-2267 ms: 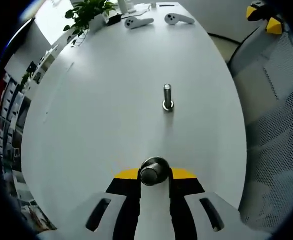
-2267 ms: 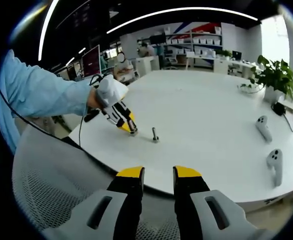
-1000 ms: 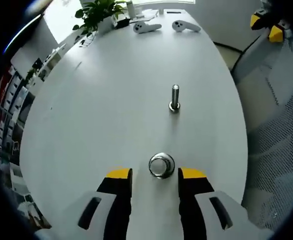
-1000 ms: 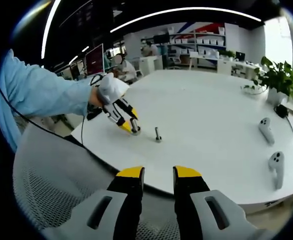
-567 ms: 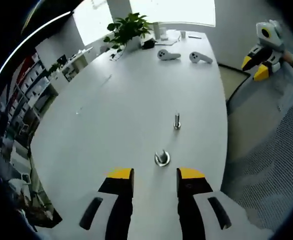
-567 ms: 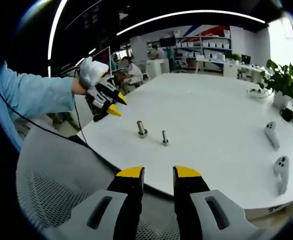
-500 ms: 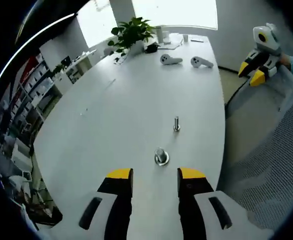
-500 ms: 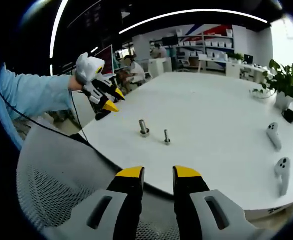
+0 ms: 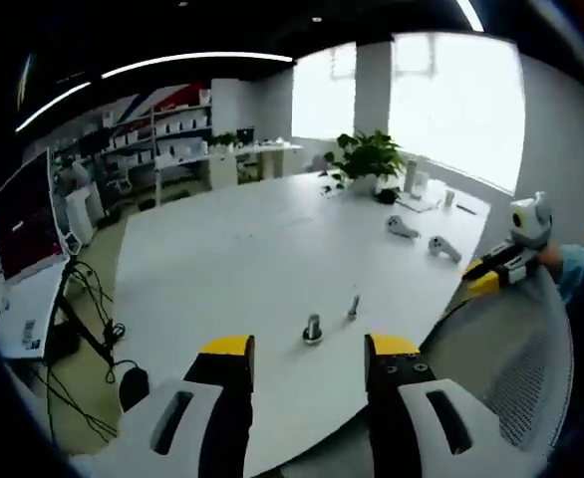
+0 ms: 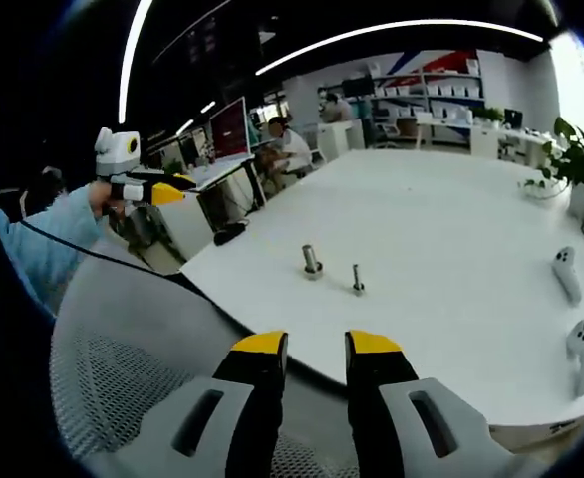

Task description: Place the washer onto the threaded stud by aligning its center hole with the stud, sliding it down to the base, and recovering from edge contact or off-axis alignment until the washer reaches the visible bottom stop.

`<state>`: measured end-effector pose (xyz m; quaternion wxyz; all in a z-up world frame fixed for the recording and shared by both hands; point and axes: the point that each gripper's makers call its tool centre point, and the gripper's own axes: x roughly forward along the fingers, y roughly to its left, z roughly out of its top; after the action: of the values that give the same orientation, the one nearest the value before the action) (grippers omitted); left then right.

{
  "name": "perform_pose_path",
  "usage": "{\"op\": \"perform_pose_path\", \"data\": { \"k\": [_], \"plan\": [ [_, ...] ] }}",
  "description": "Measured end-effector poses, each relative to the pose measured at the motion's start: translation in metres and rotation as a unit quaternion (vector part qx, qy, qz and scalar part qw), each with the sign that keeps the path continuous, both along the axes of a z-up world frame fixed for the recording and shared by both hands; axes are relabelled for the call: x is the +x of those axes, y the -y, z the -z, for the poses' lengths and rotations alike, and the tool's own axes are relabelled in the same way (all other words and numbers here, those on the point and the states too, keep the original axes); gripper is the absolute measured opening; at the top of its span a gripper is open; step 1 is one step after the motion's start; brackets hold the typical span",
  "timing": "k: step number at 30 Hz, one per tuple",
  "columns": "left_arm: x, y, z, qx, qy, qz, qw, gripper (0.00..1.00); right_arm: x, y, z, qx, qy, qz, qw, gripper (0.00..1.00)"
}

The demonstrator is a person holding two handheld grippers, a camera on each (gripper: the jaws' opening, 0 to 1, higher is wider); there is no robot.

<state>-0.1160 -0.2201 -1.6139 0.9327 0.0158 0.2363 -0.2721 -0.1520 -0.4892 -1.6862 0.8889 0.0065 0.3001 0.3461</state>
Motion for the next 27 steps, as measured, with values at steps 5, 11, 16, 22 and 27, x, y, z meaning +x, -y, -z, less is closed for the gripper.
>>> {"op": "perform_pose_path", "data": {
  "k": [5, 11, 16, 22, 27],
  "plan": [
    [-0.018, 0.0, -0.015, -0.032, 0.063, -0.075, 0.9947, 0.64, 0.0, -0.004, -0.006, 0.017, 0.012, -0.011, 0.9997, 0.24],
    [-0.036, 0.007, -0.006, -0.03, 0.081, -0.107, 0.9906, 0.83, 0.003, -0.005, -0.015, 0.033, 0.041, -0.012, 0.9986, 0.24],
    [-0.038, 0.007, 0.001, -0.064, 0.08, -0.127, 0.9865, 0.94, 0.005, -0.005, -0.018, 0.038, 0.051, -0.008, 0.9979, 0.24],
    [-0.033, 0.01, 0.014, -0.056, 0.072, -0.124, 0.9881, 0.99, 0.003, -0.006, -0.013, 0.029, 0.038, -0.014, 0.9987, 0.25],
    [-0.027, 0.01, 0.03, -0.062, 0.035, -0.123, 0.9898, 0.99, 0.0, -0.003, -0.005, 0.025, 0.009, -0.004, 0.9996, 0.26]
  ]
}}
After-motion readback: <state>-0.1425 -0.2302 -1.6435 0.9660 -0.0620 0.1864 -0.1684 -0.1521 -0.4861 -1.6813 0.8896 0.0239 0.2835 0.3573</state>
